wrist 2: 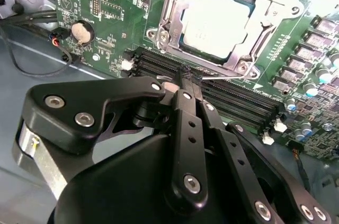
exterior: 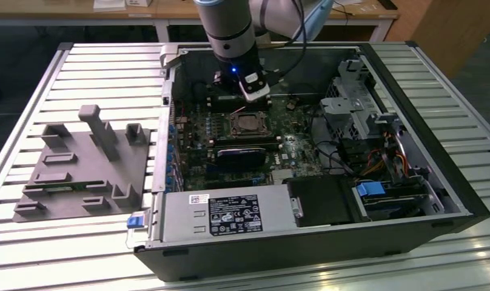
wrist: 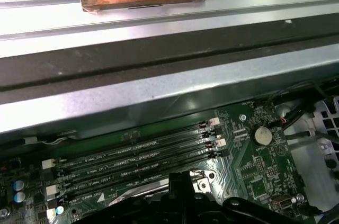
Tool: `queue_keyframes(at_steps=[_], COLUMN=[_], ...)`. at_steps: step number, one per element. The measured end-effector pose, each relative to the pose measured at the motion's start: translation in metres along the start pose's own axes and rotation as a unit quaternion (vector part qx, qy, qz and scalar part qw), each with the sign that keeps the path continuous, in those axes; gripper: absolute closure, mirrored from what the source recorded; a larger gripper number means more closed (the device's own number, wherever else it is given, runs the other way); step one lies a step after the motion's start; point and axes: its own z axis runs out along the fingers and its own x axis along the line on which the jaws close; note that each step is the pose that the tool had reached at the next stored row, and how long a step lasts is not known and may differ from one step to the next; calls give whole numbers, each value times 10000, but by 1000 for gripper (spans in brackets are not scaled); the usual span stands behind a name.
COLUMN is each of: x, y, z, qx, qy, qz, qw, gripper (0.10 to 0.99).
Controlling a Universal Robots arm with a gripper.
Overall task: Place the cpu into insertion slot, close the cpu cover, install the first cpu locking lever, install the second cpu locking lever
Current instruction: 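Install the first cpu locking lever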
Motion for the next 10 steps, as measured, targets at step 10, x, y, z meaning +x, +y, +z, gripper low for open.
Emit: queue_keyframes(at_steps=[10], x=[40], y=[61], z=[41], qx=[-9], qy=[-28], qz=[-6], qw=[10000], gripper=[984])
